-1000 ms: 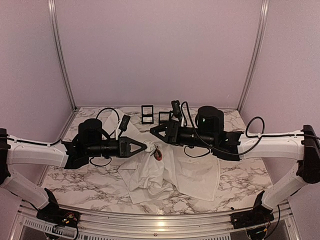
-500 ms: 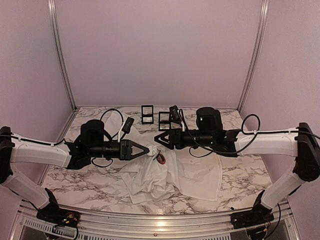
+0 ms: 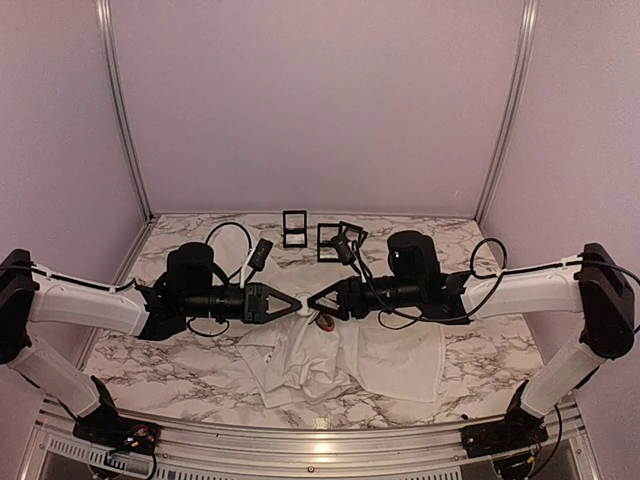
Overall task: Remove the brooch from the garment
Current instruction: Open the brooch with the flattened clothing.
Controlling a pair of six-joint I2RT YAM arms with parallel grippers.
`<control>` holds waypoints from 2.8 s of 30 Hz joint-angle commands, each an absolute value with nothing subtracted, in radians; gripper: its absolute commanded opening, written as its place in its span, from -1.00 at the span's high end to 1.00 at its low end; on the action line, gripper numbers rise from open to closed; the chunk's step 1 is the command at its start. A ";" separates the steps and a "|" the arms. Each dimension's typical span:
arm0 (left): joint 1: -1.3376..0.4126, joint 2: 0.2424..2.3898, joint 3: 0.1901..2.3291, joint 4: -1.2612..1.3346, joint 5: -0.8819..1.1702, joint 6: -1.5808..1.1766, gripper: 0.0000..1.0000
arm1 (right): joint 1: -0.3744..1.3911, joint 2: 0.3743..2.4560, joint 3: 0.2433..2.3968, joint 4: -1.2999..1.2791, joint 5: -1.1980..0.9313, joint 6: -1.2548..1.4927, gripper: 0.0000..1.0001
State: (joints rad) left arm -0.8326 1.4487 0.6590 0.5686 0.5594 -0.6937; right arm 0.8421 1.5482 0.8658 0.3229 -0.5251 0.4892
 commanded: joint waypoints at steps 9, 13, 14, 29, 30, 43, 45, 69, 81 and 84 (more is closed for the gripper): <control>-0.834 1.468 0.685 0.645 0.541 -0.692 1.00 | 0.842 1.553 0.814 0.401 -0.581 0.540 -0.05; -0.834 1.467 0.690 0.630 0.541 -0.666 1.00 | 0.841 1.572 0.815 0.441 -0.602 0.582 -0.02; -0.833 1.465 0.690 0.630 0.541 -0.657 1.00 | 0.839 1.575 0.812 0.454 -0.610 0.594 0.00; -0.849 1.429 0.690 0.611 0.479 -0.529 1.00 | 0.817 1.595 0.779 0.599 -0.686 0.728 0.17; -0.851 1.428 0.689 0.610 0.477 -0.523 1.00 | 0.816 1.596 0.777 0.610 -0.688 0.737 0.17; -0.873 1.406 0.679 0.615 0.452 -0.486 1.00 | 0.812 1.629 0.767 0.666 -0.701 0.803 0.40; -0.875 1.404 0.679 0.612 0.451 -0.482 1.00 | 0.807 1.631 0.759 0.687 -0.705 0.818 0.47; -0.918 1.408 0.709 0.547 0.449 -0.404 1.00 | 0.782 1.671 0.736 0.833 -0.756 0.925 0.59; -0.944 1.407 0.733 0.474 0.452 -0.339 1.00 | 0.782 1.693 0.758 0.820 -0.762 0.929 0.75; -0.953 1.412 0.748 0.452 0.449 -0.323 1.00 | 0.782 1.693 0.765 0.802 -0.761 0.922 0.77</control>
